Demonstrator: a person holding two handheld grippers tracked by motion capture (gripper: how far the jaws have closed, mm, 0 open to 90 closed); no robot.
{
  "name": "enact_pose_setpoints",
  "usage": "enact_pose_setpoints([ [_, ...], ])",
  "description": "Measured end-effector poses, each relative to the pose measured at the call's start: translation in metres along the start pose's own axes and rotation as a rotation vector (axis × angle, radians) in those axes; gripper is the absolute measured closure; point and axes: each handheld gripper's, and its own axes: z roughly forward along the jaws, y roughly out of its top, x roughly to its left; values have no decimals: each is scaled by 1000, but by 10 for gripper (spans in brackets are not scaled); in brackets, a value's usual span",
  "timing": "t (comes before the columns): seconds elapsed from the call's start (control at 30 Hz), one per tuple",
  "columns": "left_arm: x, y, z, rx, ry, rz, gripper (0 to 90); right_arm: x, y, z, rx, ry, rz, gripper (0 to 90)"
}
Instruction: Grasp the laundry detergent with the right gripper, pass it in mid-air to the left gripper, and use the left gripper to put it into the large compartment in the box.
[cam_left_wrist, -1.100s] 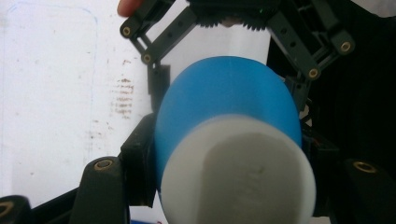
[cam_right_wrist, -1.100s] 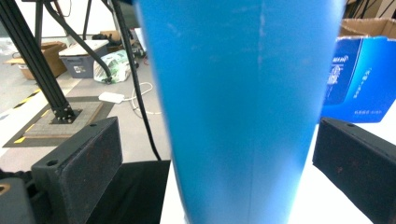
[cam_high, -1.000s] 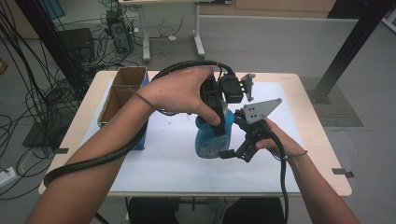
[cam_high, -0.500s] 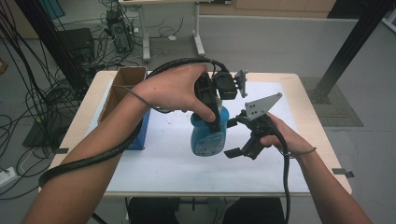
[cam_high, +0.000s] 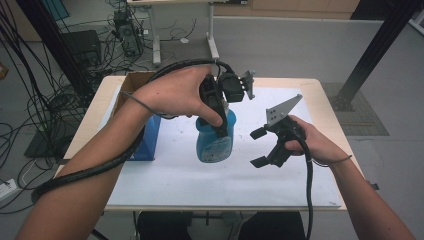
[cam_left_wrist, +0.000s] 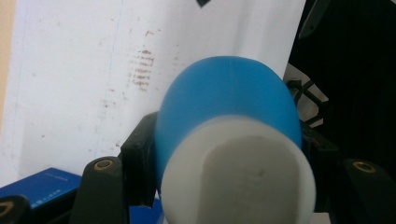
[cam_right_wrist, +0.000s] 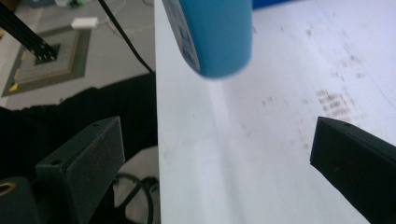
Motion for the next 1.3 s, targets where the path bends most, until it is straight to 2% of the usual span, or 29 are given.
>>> enact_pose_setpoints([
  [0.13, 0, -2, -2, -10, 3, -20, 379, -6, -2, -8, 68, -37, 37, 26],
  [0.3, -2, -2, 0, 7, 20, -24, 379, -17, -6, -15, 186, -100, 98, 24],
  [0.6, -5, 2, 6, 13, 25, -61, 379, -47, -17, -21, 394, -257, 250, 23],
  [0.8, -6, 7, 6, 17, 32, -102, 379, -65, -20, -18, 494, -299, 327, 27],
  [1.03, -8, 12, 2, 28, 38, -138, 379, -84, -24, -15, 566, -342, 404, 31],
  [1.2, -8, 15, -3, 24, 54, -154, 380, -99, -31, -12, 581, -340, 474, 32],
  [1.3, -7, 16, -7, 18, 52, -188, 379, -105, -34, -11, 580, -348, 494, 33],
])
